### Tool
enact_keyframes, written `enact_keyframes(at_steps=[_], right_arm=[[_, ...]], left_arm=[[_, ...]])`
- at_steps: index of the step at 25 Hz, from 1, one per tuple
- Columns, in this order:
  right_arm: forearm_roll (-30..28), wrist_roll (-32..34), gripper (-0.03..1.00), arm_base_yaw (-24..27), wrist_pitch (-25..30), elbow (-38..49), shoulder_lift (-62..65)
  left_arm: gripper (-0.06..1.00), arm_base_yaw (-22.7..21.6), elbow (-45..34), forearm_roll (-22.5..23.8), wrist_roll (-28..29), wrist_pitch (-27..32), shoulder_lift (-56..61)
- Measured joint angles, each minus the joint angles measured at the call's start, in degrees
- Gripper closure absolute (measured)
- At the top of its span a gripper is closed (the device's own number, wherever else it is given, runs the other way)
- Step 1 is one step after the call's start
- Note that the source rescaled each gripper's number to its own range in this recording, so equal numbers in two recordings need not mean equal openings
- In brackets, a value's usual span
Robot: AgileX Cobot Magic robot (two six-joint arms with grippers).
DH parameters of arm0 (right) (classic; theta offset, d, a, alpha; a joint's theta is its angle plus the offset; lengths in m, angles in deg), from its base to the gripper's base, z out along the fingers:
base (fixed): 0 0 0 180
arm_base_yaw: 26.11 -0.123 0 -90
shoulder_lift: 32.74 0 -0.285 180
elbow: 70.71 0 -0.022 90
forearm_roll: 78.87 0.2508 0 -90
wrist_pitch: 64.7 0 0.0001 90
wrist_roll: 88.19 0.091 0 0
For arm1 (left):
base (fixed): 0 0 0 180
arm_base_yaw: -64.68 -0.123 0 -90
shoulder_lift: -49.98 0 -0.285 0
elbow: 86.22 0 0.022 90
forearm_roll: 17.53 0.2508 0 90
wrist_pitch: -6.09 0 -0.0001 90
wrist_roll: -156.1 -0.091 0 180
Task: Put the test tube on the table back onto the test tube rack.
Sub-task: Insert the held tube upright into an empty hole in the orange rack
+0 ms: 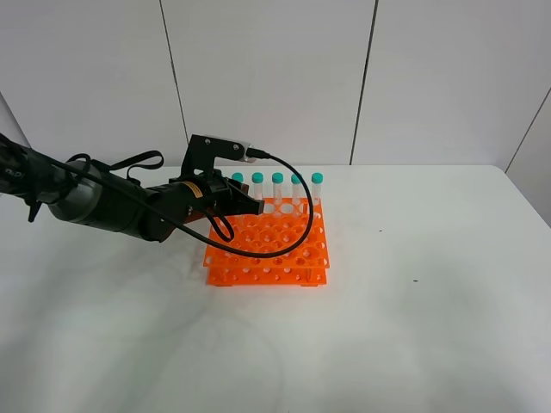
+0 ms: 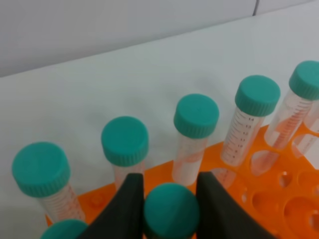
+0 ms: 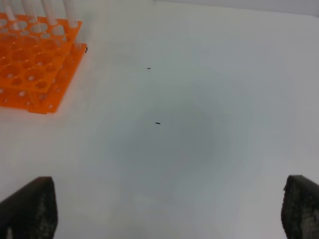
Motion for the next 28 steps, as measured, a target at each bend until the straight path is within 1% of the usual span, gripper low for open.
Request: enact_keyframes(at_steps=[18, 28], right_arm=[[0.0, 0.1, -0.03, 0.0, 0.0, 0.0, 0.0], [0.0, 0.1, -0.03, 0.0, 0.0, 0.0, 0.0]], left_arm=[[0.94, 0.0, 0.0, 1.3, 0.0, -0.7, -0.3], [0.94, 0.0, 0.4, 1.4, 0.0, 0.3, -0.3]])
